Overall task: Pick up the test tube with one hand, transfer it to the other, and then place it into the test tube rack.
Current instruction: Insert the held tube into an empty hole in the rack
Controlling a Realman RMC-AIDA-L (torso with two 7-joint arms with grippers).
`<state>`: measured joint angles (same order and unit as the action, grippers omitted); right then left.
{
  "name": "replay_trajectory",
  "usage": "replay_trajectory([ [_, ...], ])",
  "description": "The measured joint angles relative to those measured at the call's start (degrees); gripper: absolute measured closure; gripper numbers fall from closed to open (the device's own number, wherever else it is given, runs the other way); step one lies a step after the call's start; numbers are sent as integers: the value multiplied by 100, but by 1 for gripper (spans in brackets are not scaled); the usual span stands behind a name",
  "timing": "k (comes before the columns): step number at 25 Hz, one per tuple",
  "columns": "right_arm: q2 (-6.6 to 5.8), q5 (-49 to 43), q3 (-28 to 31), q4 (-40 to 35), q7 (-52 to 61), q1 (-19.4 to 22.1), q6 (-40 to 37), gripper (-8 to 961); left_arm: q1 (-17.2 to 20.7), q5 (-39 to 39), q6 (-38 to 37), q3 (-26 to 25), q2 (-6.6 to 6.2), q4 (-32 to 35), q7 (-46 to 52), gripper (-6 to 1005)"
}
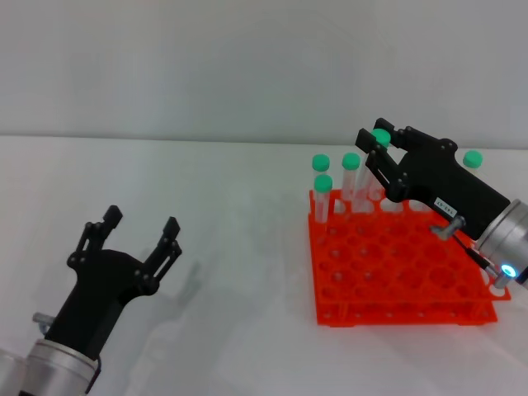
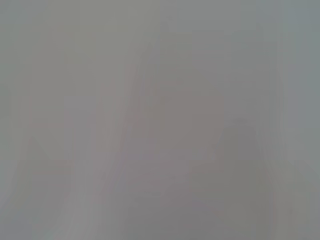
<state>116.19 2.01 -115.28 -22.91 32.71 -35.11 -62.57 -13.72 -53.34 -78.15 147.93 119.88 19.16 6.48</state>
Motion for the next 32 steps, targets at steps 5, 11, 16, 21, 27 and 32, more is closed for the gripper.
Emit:
replay_trajectory([
  [5,0,431,-291,-87,-173,-209,549,688,73,-218,-68,-3,0,-69,19,126],
  [11,0,1067,-801,-198,-496,-340,781,688,51,-287,-50,-7,0,-102,18,126],
  [16,0,1267,-1064,-237,-524,-441,1035,687,11,-300,-39,-10,0,-148,17,127],
  [21,0,1422,-1138,-241,-676,-456,1148,678,5,-342,-35,-10,-3,-180,15,128],
  [27,0,1754,-1272,-241,-900,-486,1281,664,-12,-345,-35,-9,-7,-231,12,129],
  [32,0,1799,-1277,-217,-921,-473,1294,653,-40,-344,-34,-10,-9,-237,11,130],
])
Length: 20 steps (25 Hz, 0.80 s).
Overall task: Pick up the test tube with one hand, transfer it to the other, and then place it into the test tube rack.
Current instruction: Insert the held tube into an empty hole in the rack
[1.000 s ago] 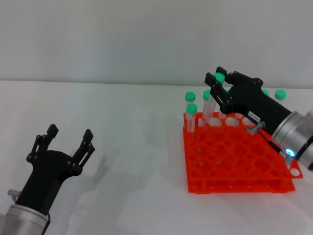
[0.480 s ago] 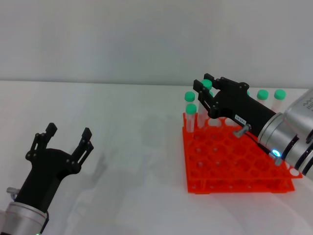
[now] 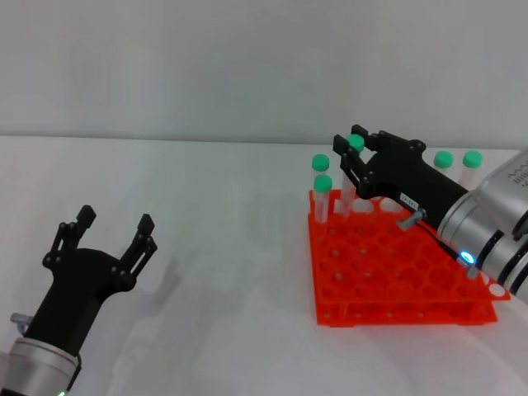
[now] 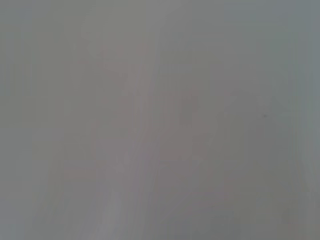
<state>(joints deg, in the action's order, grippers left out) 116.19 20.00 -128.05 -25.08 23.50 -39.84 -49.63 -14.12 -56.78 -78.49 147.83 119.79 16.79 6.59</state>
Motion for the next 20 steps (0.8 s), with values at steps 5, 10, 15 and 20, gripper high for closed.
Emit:
replay_trajectory([
  [5,0,54,-1,42,-2,51,4,641,-22,0,0,0,0,-2,-1,131],
  [10,0,60,-1,59,-3,102,11,630,-62,0,9,0,0,-2,-1,132],
  [15,0,50,-7,102,-30,88,230,618,-81,3,14,0,0,0,-1,133],
  [20,0,42,-121,111,-40,37,469,607,-82,5,18,0,0,0,0,133],
])
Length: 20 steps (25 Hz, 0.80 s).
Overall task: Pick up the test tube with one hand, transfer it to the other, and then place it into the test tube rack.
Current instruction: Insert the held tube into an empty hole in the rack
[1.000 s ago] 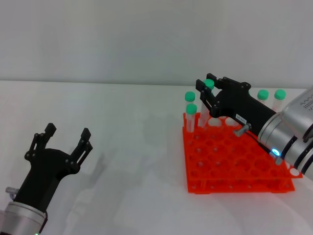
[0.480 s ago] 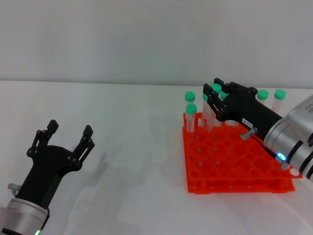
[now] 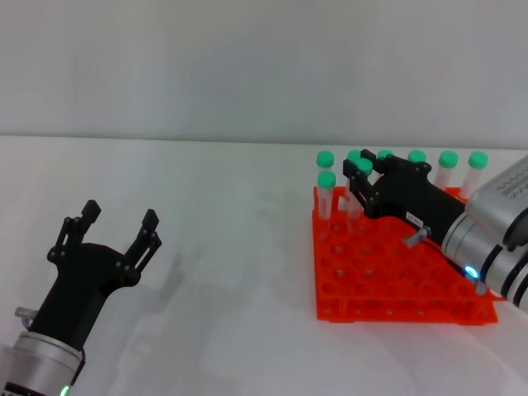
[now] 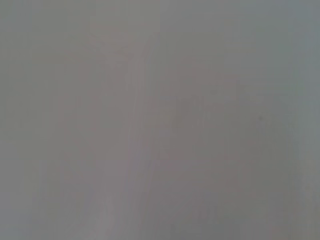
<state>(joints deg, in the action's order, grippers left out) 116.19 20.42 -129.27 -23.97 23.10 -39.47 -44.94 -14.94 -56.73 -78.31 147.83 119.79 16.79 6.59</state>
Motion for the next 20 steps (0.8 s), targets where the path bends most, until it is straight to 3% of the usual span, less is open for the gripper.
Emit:
replay_trajectory([
  [14,0,12,-113,-101,-302,149,-52,575,13,-5,-22,0,0,0,0,133],
  [20,-10,15,-9,-181,-295,483,-495,450,34,-6,-45,0,0,-12,0,132],
])
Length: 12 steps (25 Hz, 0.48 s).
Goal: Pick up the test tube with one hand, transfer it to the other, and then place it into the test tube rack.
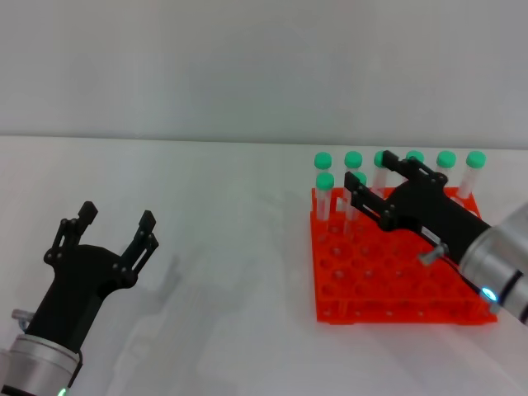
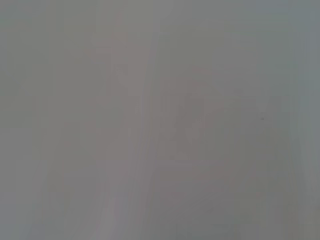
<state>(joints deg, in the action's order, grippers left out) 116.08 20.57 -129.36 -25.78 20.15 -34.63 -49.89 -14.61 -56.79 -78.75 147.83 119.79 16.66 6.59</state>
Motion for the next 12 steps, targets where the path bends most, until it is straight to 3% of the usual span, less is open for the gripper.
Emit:
replay_trajectory([
  [5,-39,-4,146,62,-7,568,-934,345,-15,-42,-4,0,0,-55,0,132],
  [10,-24,0,836,514,-300,1088,-1693,143,-23,-93,-9,0,0,-58,6,132],
  [12,-12,7,1212,814,-421,1176,-1784,121,-29,-93,-21,-13,-1,-60,53,132],
])
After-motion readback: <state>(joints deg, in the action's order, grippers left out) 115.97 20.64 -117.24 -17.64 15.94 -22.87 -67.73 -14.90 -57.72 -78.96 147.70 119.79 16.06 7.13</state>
